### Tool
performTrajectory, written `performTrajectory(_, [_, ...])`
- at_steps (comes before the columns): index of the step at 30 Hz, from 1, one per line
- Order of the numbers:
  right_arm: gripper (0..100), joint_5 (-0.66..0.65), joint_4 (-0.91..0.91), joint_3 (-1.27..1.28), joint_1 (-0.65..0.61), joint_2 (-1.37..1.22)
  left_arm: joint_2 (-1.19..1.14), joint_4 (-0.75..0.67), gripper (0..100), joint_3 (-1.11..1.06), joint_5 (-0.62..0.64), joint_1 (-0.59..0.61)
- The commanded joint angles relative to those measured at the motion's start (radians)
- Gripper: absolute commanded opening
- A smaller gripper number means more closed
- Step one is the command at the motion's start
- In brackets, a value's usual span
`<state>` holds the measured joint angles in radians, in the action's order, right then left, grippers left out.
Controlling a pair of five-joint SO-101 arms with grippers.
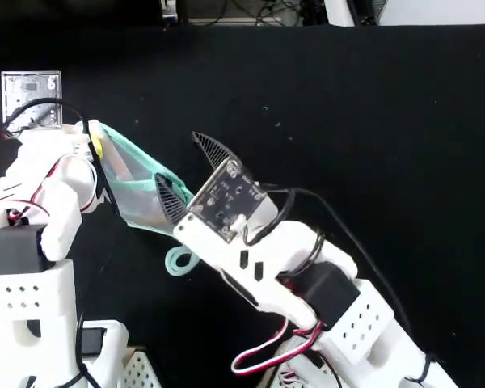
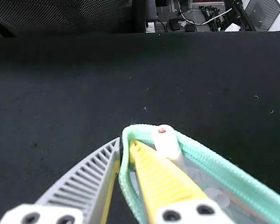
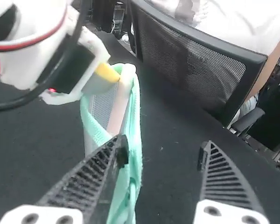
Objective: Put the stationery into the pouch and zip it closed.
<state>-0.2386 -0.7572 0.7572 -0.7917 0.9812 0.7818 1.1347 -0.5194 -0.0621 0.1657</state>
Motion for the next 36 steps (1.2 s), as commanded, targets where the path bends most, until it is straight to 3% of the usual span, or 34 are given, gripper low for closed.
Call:
performTrajectory(1, [27.0, -0.021, -0.048, 0.061, -0.041, -0.039, -0.021, -0.002, 3, -0.101, -0.003, 0.042])
performTrajectory(6, [26.9, -0.018, -0.048, 0.045, -0.049, -0.099, -0.021, -0.002, 3, -0.101, -0.005, 0.044])
performTrajectory(12, [26.9, -0.021, -0.216, -0.045, -0.107, -0.099, -0.021, -0.006, 3, -0.101, -0.006, 0.042])
performTrajectory(17, [26.9, -0.015, -0.209, 0.016, -0.117, -0.101, -0.021, -0.003, 3, -0.101, -0.006, 0.042])
performTrajectory(27, [26.7, -0.012, 0.081, 0.127, -0.068, -0.107, -0.021, -0.002, 3, -0.101, -0.003, 0.042])
performTrajectory(30, [19.1, -0.012, 0.118, 0.125, 0.008, -0.108, -0.021, -0.002, 3, -0.101, -0.003, 0.042])
performTrajectory(33, [0.3, -0.012, 0.123, 0.127, 0.061, -0.108, -0.021, -0.002, 3, -0.101, -0.003, 0.042])
performTrajectory(36, [0.8, -0.012, 0.110, 0.136, 0.078, -0.099, -0.021, -0.002, 3, -0.101, -0.003, 0.042])
